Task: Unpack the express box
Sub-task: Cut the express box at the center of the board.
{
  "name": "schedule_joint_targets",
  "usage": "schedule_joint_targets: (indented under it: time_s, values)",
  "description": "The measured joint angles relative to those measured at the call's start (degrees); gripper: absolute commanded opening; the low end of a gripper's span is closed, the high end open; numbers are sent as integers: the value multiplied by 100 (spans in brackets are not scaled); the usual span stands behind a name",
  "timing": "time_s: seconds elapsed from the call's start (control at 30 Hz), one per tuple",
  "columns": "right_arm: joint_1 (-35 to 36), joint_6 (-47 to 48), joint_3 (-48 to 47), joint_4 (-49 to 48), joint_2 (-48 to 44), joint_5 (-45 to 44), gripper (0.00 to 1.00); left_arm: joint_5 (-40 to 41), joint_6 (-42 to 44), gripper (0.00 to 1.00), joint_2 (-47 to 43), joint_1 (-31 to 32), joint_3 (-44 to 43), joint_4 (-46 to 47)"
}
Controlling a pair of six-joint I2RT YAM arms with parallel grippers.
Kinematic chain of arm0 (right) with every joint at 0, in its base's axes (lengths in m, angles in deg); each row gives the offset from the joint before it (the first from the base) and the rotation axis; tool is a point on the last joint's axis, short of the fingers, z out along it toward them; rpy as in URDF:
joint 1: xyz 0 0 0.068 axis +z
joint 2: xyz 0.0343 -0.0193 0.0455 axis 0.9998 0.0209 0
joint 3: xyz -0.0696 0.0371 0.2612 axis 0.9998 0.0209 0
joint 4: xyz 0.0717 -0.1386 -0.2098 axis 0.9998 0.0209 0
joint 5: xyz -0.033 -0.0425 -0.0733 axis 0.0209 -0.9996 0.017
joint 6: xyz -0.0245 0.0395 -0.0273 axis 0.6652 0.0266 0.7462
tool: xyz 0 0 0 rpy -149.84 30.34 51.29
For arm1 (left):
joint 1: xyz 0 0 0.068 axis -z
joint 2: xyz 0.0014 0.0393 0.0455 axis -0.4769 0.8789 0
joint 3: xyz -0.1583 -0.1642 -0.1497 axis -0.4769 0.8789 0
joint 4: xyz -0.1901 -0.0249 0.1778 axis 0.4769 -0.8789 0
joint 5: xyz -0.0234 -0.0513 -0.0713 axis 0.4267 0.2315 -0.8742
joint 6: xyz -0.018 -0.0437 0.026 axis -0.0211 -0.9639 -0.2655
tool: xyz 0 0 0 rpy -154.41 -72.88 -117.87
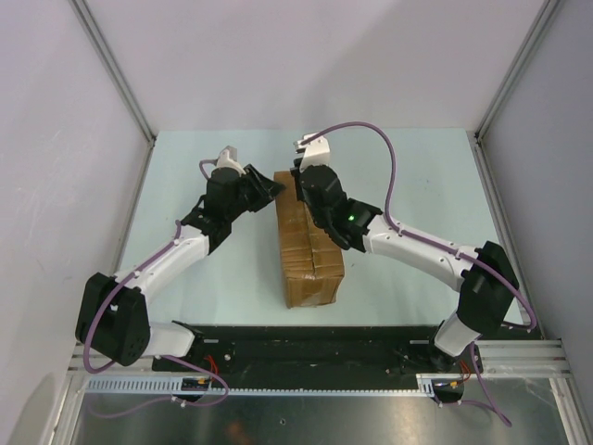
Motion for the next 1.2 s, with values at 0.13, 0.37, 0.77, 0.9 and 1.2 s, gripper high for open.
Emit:
schedule_joint_targets:
  time_s: [0.13,0.37,0.77,0.9,1.2]
  values:
    - [11,-72,0,20,2,-63,0,0,-59,36,0,0,2,0]
    - [103,-350,-2,203,11,-297,0,-9,-354,30,9,0,24,11]
    - [133,-1375,-61,787,9,-612,0,-7,-960,25,131,24,37,92]
    - [164,-1554,-101,960,9,-723,0,-4,-1071,25,177,46,68,155]
    - [245,-1849,-481,1821,0,-813,0,-4,-1392,24,177,114,160,192]
